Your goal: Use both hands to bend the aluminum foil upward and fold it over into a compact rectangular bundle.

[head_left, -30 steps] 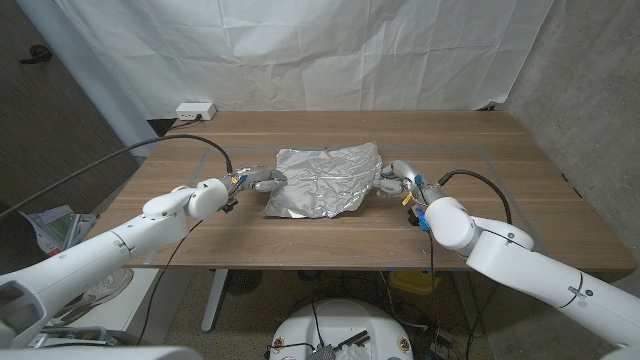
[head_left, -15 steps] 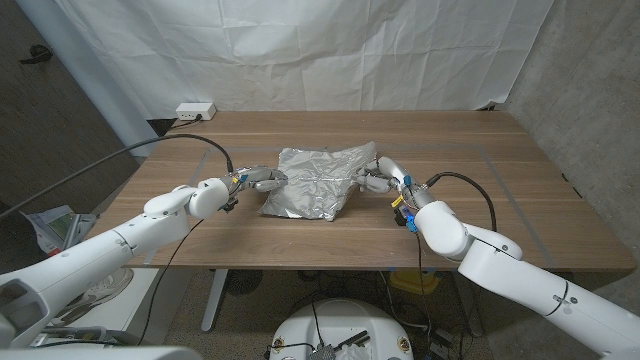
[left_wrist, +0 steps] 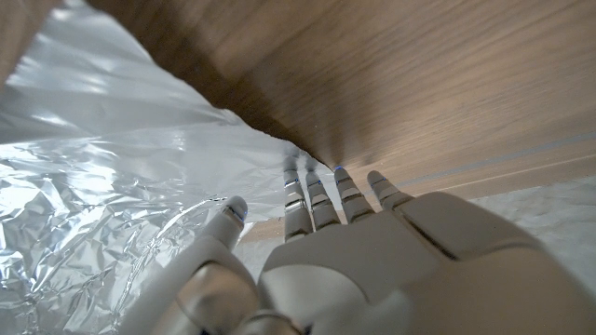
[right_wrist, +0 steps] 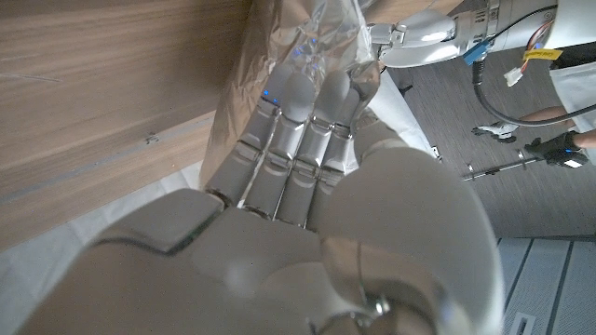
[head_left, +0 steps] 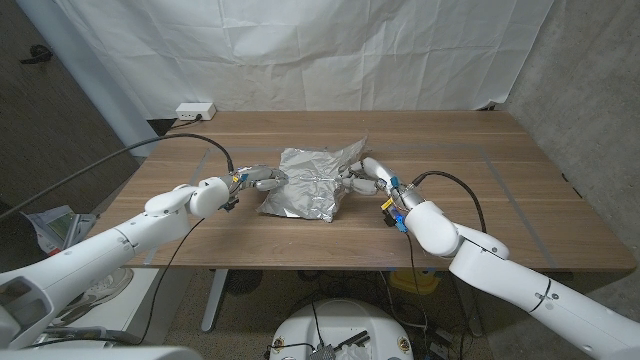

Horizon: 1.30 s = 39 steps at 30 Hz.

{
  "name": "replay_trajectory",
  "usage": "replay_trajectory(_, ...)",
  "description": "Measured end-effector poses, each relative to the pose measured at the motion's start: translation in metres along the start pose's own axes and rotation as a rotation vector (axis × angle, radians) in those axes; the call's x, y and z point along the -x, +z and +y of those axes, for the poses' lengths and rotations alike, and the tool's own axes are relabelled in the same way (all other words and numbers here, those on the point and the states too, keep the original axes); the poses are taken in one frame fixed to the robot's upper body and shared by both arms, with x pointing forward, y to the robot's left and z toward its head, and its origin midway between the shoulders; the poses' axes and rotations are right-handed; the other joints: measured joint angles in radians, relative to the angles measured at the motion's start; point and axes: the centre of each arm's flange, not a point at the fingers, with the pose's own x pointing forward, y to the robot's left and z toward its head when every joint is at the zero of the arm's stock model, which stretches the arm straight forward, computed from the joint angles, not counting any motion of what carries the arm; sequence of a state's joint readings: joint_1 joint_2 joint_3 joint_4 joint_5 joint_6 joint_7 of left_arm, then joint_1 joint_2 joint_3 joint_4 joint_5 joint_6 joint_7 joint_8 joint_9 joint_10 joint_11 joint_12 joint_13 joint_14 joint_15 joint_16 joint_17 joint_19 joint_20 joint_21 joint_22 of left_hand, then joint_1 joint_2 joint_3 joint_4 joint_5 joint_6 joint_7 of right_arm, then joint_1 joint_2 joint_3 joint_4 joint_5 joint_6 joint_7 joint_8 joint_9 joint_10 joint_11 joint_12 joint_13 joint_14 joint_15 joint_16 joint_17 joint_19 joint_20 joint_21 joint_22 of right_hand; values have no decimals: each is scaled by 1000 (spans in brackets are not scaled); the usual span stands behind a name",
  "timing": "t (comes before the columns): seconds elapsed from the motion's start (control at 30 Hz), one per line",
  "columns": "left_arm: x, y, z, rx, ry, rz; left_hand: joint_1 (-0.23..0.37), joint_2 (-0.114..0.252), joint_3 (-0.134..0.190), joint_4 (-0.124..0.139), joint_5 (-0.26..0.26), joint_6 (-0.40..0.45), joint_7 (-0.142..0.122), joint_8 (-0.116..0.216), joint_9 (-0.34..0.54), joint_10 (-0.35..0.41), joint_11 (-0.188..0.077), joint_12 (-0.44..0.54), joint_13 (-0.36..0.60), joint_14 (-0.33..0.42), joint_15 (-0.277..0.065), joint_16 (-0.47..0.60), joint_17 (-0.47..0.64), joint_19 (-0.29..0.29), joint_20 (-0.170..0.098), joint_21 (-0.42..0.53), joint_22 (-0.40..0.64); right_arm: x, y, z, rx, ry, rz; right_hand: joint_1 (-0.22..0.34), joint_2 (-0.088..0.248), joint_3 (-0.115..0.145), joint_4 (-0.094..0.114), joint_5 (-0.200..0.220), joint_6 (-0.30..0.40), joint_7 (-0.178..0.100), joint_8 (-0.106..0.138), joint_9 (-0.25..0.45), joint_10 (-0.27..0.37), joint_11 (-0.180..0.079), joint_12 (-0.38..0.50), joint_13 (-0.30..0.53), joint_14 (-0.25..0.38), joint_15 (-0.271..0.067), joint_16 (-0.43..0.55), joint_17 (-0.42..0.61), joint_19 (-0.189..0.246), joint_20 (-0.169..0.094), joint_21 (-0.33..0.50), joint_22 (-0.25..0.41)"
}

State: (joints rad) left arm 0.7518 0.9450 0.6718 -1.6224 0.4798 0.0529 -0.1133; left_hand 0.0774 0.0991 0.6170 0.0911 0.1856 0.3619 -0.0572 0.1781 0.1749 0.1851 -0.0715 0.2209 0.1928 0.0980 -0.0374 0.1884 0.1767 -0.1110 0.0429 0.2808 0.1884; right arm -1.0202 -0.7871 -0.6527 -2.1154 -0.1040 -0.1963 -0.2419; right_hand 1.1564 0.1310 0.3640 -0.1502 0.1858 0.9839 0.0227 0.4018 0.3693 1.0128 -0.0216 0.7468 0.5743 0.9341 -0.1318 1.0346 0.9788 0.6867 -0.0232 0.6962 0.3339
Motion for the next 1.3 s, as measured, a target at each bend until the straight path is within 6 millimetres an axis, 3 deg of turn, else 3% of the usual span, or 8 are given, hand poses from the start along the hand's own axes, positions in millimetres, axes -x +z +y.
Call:
replay_trajectory(0.8, -6, 2, -2, 14, -11, -8, -3, -3, 3, 11, 0, -7, -3, 0, -1, 0, 0, 0, 0, 0, 0, 0, 0, 0, 0, -4, 0, -30, 22, 7, 33, 43, -192, -6, 21, -17, 17, 23, -13, -20, -1, 6, -14, -7, -4, -5, -3, 4, -73, -30, -49, -12, 26, -14)
replay_trajectory(1.3, -1, 8, -8, 28, -27, -6, -12, -12, 1, 18, 0, -12, -5, -2, -1, 5, -6, -2, 1, 0, 0, 0, 0, 0, 0, -7, 0, -45, 36, 11, 70, 86, -276, -15, 31, -20, 21, 29, -23, -34, 6, 2, -30, -13, -12, -25, -21, 7, -178, -93, -81, -16, 47, -30)
